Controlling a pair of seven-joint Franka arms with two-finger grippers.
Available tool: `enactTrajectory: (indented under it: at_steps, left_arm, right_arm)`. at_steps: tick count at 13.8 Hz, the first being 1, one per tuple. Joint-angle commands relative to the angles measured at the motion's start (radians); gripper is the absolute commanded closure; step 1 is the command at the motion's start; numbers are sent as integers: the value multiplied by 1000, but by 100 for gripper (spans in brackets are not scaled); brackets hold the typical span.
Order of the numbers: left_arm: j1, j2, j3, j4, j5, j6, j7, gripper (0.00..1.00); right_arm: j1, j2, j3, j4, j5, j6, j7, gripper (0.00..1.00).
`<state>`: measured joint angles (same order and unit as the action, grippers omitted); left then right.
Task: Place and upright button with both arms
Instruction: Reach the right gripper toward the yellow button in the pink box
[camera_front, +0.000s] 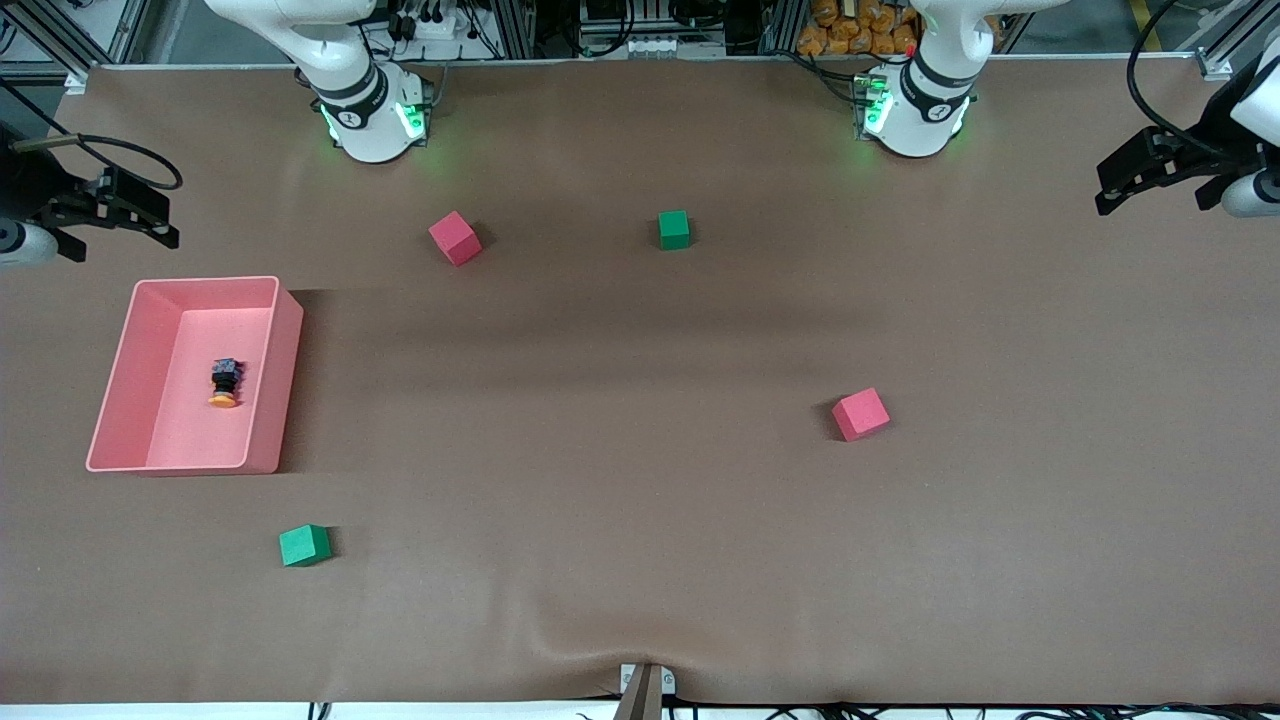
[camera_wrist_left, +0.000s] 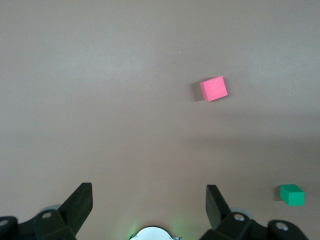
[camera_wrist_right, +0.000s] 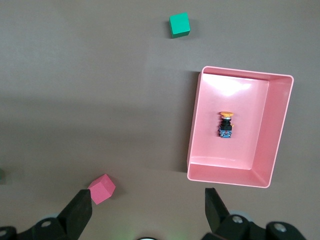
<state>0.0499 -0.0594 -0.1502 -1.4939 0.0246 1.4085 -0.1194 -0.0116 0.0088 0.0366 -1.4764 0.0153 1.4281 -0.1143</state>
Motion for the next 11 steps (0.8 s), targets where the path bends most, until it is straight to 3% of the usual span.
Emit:
enactTrajectory:
  at_steps: [1,8,11]
  left_arm:
    - [2,1,-3,20,-18,-23,12,0]
    - [2,3,-3,20,-12,-23,3,0]
    - [-2,6,-6,17,-6,-23,7,0]
  right_arm:
    - [1,14,0,28,-12,-18,-5,0]
    - [-42,37,-4,22,-21,-17,-12,0]
    - [-54,115,-4,25,-108,-6,-15,0]
